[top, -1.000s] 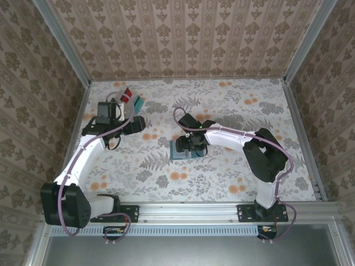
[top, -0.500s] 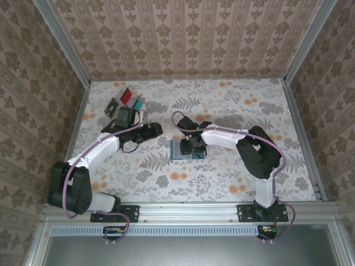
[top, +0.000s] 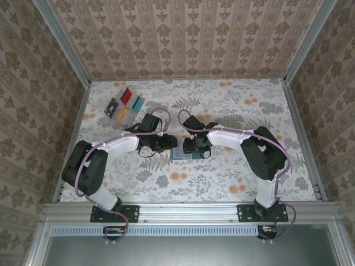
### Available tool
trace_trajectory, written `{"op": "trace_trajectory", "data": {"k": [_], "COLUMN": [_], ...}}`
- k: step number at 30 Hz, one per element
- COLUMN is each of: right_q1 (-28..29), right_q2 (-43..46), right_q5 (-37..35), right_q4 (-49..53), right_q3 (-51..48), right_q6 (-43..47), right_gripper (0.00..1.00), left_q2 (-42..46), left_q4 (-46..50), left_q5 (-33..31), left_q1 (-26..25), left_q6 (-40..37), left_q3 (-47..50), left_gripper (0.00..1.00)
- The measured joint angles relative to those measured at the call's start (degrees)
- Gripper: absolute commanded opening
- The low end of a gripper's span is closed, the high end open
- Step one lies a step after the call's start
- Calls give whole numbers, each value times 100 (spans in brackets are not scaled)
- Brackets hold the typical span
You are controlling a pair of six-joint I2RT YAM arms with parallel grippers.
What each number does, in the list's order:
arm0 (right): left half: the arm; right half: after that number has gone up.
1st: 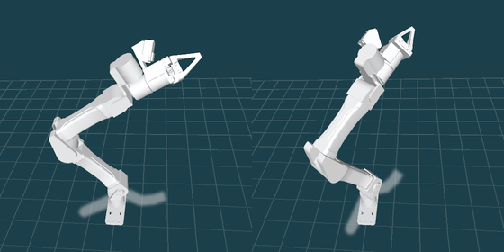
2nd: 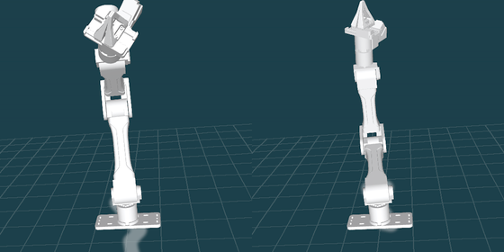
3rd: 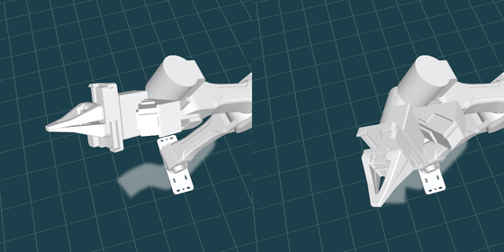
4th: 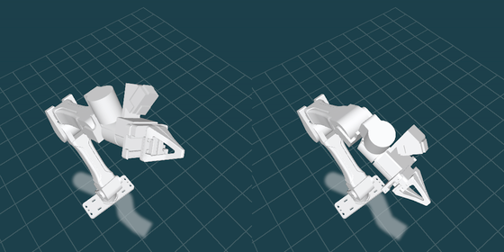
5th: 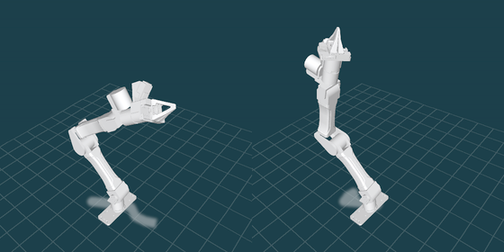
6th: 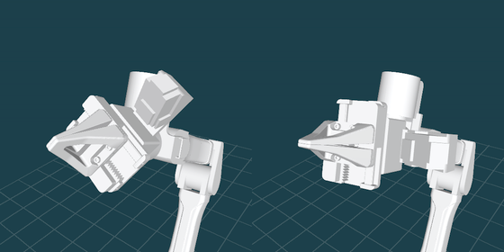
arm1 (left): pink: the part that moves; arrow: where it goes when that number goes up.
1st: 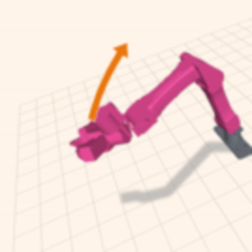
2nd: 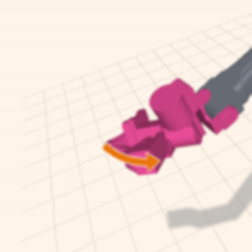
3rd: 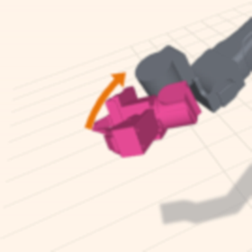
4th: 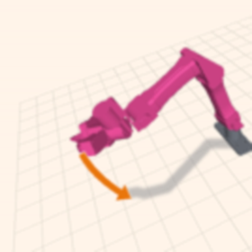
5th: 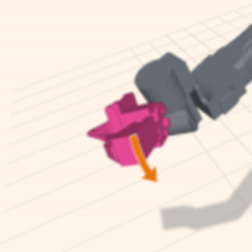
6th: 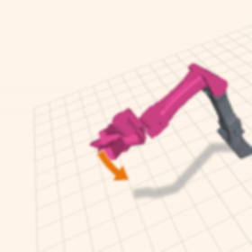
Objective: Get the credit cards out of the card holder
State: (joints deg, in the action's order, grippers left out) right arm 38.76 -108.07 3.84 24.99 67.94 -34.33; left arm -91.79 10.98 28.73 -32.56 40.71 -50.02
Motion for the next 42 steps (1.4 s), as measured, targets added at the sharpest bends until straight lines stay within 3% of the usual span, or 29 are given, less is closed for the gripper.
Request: {"op": "trace_trajectory", "data": {"k": [20,42], "right_q1": [-96,-479], "right_q2": [125,581], "right_q5": [190,1058], "right_q4": [-284,-1565], "right_q3": [-240,-1167], "right_q6": [-208,-645], "right_gripper": [37,38], "left_q2": [-656,-804], "left_q4": [-426,-481], "left_q5": [160,675], "left_q1": [-122,-122], "left_q6": [184,260], "left_q3": [-42,-280], "left_gripper": [41,36]}}
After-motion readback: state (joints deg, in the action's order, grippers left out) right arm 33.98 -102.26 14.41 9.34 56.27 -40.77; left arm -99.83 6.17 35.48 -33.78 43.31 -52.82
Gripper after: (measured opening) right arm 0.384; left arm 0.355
